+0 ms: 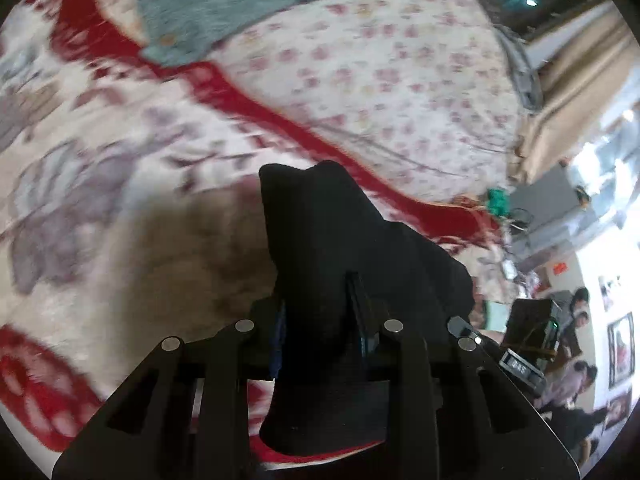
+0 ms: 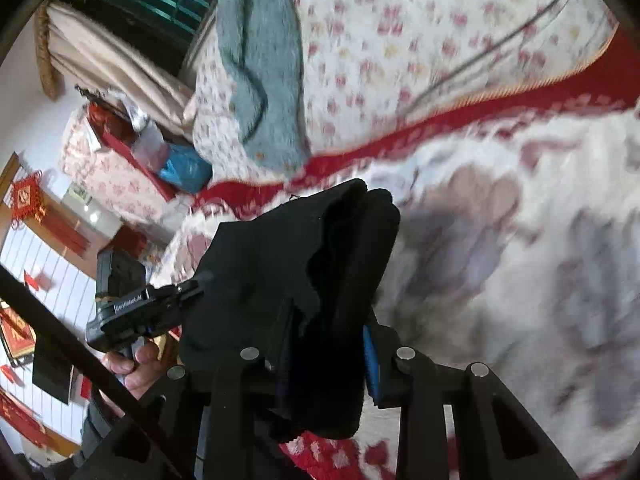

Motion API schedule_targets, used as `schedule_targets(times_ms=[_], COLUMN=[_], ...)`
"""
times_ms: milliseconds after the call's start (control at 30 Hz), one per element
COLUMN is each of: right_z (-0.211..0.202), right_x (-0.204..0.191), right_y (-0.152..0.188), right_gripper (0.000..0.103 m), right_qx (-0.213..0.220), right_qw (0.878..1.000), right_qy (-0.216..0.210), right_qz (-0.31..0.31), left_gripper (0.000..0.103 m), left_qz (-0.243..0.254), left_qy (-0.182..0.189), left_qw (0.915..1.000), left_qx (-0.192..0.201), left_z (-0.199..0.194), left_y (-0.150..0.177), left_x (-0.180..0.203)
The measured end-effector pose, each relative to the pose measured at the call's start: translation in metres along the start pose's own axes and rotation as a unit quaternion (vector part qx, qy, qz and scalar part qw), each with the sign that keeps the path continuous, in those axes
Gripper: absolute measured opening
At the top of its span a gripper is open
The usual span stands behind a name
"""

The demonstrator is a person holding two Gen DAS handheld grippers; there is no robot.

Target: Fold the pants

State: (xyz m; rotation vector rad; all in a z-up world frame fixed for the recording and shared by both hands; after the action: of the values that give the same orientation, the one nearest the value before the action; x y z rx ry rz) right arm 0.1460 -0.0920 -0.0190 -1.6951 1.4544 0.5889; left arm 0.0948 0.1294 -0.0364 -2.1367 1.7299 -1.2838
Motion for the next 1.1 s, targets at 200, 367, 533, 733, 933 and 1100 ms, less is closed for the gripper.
schedule_targets(times_ms=[200, 367, 533, 733, 933, 1100], right_z=[-0.047, -0.015, -0.016, -0.057, -0.1, -0.088], right_x=[0.031, 0.097, 0.108, 0.074, 0.008, 0.014], right_y=[-0.041, -0.032, -0.029, -0.044, -0.028, 0.021], right_gripper=[0.028, 0.038, 0.043, 0.043, 0.057, 0.063], right_qx=[0.018, -0.028, 0.007, 0.047, 0.058, 0.051], right_qw=[0.999, 0.993, 0.996, 0.993, 0.979, 0.962], right_qy=[0.025, 0.088, 0.045, 0.1, 0.183, 0.23], right_qz=[0.027, 0.068, 0.078, 0.037, -0.066, -0.14], left_gripper=[0.026, 0.049, 0.058, 0.06, 0.1, 0.1], left_qz=[0.005, -0.014, 0.002, 0.042, 0.185, 0.251], left_qy=[0.025, -0.025, -0.018, -0.048, -0.162, -0.202], left_qw=[0.9996, 0.9975, 0.9992, 0.998, 0.9691, 0.9463], left_qx=[-0.016, -0.065, -0.035, 0.009, 0.021, 0.026], left_z=[0.049, 0.112, 0.11, 0.084, 0.037, 0.031], left_y=[-0.019, 0.019, 0.016, 0.007, 0.03, 0.063], left_x=[0.04, 0.003, 0.002, 0.013, 0.045, 0.049])
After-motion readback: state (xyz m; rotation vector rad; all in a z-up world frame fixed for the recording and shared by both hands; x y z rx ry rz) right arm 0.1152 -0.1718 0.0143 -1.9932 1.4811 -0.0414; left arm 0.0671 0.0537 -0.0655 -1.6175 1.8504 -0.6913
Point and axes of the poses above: each gripper's, at about its wrist camera, not at the fingertips, and z roughly the way its jaws point, x to its right, y to its underside, the point moved 10 cm from there along z, roughly the way its jaws point, and after that the axes turned 13 degrees about z, right-handed, at the moved point
